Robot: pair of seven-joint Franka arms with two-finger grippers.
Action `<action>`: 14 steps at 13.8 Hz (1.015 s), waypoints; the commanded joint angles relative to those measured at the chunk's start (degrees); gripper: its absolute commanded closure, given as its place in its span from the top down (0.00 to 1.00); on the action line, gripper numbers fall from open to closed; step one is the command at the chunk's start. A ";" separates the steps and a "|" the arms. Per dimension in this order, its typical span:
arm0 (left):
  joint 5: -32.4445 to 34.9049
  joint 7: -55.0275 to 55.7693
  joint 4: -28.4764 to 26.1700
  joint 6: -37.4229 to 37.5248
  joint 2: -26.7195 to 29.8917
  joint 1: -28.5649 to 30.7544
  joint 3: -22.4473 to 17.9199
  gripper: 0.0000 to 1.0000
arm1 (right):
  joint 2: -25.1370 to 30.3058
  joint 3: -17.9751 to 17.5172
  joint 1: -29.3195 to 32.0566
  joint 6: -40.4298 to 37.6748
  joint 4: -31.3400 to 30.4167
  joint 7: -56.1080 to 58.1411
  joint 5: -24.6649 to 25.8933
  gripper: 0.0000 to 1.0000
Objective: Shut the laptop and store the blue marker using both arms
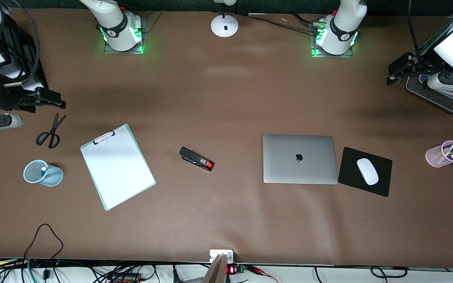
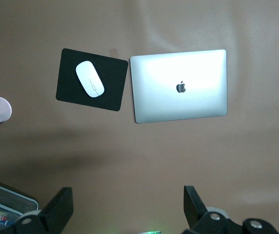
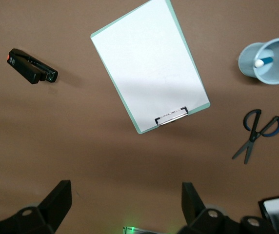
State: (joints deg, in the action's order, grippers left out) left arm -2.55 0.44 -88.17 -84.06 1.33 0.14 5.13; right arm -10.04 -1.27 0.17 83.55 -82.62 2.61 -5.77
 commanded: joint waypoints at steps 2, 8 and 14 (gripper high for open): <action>0.97 -1.23 -1.65 -0.58 1.65 0.38 0.05 1.00 | 1.86 11.26 -10.44 -2.42 0.87 -3.75 0.76 1.00; 3.08 -1.14 -1.66 -1.45 1.74 0.30 0.14 1.00 | 2.04 8.70 5.30 -2.78 2.11 -2.78 -0.11 1.00; 3.08 -1.14 -1.66 -1.72 1.65 0.38 0.05 1.00 | 4.23 10.76 -2.37 -1.90 1.50 -2.44 7.97 1.00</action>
State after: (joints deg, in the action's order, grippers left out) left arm -0.38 0.44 -88.36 -84.84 1.69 0.22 5.11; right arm -7.33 5.92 1.96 81.81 -80.79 0.24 0.75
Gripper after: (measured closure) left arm 0.000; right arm 0.000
